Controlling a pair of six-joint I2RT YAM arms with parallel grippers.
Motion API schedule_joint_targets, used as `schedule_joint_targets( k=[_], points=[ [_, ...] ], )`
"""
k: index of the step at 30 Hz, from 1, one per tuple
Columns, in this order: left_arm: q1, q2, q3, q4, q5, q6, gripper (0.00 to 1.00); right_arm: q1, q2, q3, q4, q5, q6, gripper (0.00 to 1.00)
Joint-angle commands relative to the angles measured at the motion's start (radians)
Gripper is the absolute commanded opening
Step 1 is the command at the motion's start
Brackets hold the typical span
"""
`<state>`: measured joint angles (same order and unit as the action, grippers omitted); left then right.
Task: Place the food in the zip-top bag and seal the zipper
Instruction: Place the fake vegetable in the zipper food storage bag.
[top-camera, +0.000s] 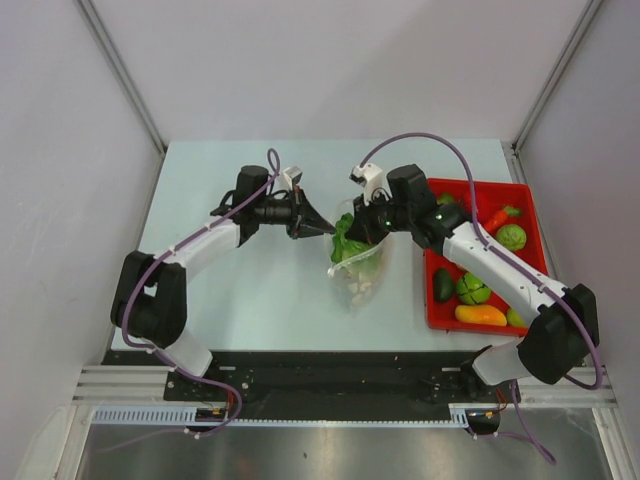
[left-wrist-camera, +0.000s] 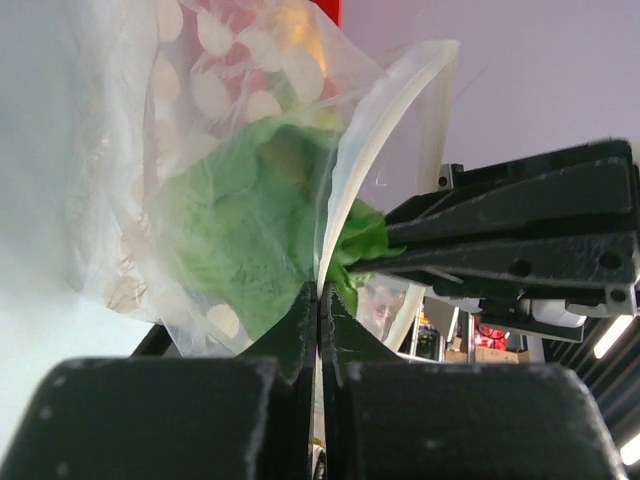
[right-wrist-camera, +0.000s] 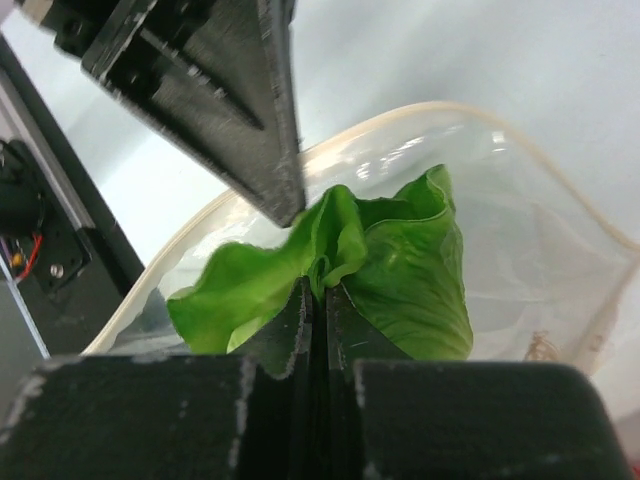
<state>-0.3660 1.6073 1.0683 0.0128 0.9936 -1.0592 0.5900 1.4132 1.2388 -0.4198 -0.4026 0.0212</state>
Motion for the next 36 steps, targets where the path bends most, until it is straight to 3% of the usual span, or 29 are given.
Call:
schedule_joint_targets(
  k=[1,4,11,13,14,17,18,20,27,36],
  points=[
    [0.002,-0.052,0.067,-0.080,-0.003,0.083,0.00,0.051,0.009,0.002,-0.033,-0.062,-0.112,0.11],
    [0.004,-0.060,0.100,-0.149,-0.016,0.139,0.00,0.062,0.001,0.002,-0.072,-0.058,-0.139,0.20],
    [0.001,-0.118,0.133,-0.263,-0.053,0.255,0.00,0.051,0.023,0.002,-0.165,0.010,-0.170,0.20],
    [-0.001,-0.122,0.121,-0.273,-0.056,0.269,0.00,0.051,0.017,0.005,-0.137,-0.008,-0.164,0.35],
    [-0.001,-0.124,0.119,-0.283,-0.059,0.275,0.00,0.054,0.010,0.005,-0.117,-0.016,-0.167,0.37],
    [-0.001,-0.122,0.117,-0.293,-0.070,0.288,0.00,0.076,-0.019,0.013,-0.115,-0.039,-0.205,0.27],
    [-0.001,-0.121,0.119,-0.297,-0.069,0.288,0.00,0.082,-0.022,0.016,-0.129,-0.047,-0.228,0.12],
    [-0.001,-0.121,0.119,-0.297,-0.072,0.289,0.00,0.112,-0.031,0.017,-0.154,-0.029,-0.297,0.00],
    [-0.001,-0.107,0.114,-0.295,-0.055,0.288,0.00,0.160,-0.115,0.017,-0.011,0.091,-0.385,0.00],
    [-0.001,-0.084,0.136,-0.306,-0.015,0.291,0.00,0.185,-0.079,-0.065,0.047,0.036,-0.666,0.00]
  ],
)
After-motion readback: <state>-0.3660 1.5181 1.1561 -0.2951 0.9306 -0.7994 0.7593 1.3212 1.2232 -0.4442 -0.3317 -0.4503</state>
